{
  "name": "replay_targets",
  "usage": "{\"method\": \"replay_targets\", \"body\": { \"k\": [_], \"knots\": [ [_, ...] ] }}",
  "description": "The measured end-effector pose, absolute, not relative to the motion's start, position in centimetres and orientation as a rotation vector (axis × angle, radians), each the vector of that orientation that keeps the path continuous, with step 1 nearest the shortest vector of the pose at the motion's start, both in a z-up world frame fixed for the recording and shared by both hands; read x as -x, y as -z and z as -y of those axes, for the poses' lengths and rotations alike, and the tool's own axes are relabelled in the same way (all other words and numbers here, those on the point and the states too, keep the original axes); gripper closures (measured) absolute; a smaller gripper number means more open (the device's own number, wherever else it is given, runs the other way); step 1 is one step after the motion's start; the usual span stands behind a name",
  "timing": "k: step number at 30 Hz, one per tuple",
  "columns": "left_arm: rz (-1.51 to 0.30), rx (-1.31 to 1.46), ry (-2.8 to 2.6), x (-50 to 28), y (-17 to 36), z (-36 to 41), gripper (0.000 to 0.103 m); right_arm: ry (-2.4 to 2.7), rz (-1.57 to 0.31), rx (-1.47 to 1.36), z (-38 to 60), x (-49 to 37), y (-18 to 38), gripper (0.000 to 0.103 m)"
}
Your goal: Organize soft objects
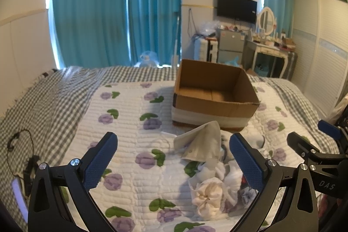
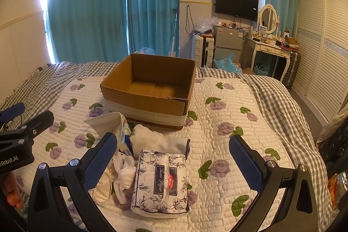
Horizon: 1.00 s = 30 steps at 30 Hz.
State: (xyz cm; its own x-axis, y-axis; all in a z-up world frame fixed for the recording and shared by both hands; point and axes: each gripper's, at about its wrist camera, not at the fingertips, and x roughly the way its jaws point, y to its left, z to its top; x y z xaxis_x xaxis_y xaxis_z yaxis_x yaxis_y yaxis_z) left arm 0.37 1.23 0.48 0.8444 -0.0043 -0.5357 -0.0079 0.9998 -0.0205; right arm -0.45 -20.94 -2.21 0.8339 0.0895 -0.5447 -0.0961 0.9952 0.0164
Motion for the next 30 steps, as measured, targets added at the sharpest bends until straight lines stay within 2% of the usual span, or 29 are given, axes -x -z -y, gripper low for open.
{"method": "replay_targets", "body": {
  "k": [30],
  "knots": [
    [-0.564,0.018,-0.007,-0.37,-0.62,-1.01,0.000,-0.099,-0.577,0.012,20.89,0.49,2.13,0.000]
  ]
}}
